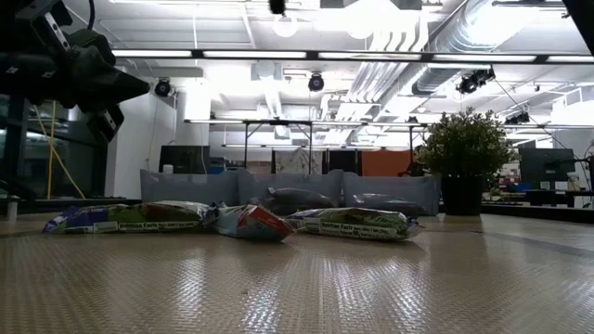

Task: Pick and place Granola Bars by type
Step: Put the yellow granola bar into the center black bin

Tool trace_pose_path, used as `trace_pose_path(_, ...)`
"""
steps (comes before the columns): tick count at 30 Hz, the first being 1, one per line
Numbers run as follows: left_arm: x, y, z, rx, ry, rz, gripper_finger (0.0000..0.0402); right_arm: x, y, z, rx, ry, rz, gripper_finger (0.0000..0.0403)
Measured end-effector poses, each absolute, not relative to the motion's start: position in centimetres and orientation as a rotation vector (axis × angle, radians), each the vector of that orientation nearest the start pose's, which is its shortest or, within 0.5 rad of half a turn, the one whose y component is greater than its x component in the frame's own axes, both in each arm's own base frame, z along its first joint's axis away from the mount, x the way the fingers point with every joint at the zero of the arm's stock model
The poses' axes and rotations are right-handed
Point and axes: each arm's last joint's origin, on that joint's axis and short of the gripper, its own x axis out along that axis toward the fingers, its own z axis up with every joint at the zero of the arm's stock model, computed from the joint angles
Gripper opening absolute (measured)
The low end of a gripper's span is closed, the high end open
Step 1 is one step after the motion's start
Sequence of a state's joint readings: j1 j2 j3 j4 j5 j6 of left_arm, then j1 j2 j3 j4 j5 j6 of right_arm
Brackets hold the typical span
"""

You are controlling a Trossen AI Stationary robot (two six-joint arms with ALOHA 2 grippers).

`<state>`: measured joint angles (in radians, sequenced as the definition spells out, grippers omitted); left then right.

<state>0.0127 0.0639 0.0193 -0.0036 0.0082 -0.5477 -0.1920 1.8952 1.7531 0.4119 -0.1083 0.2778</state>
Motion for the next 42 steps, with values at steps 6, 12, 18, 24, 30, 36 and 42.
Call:
trace_pose_path(6,10.1,0.1,16.5,-0.548,0.046,0.018,0.0001,42.9,-11.0,40.9,0.096,-0.246,-0.199,0.0069)
trace_pose_path(12,10.1,0.1,16.5,-0.548,0.046,0.018,0.0001,42.2,-14.1,38.7,0.126,-0.025,-0.292,0.0069)
trace_pose_path(18,10.1,0.1,16.5,-0.548,0.046,0.018,0.0001,41.1,-16.5,36.2,0.125,0.229,-0.333,0.0069)
trace_pose_path(24,10.1,0.1,16.5,-0.548,0.046,0.018,0.0001,39.5,-18.3,34.3,0.132,0.447,-0.369,0.0069)
trace_pose_path(30,10.1,0.1,16.5,-0.548,0.046,0.017,0.0001,38.2,-19.5,33.2,0.087,0.590,-0.361,0.0069)
trace_pose_path(36,10.1,0.1,16.5,-0.548,0.046,0.018,0.0001,37.4,-20.7,31.6,0.075,0.713,-0.358,0.0069)
trace_pose_path(42,10.1,0.1,16.5,-0.548,0.046,0.017,0.0001,38.3,-21.1,27.6,0.065,0.882,-0.297,0.0069)
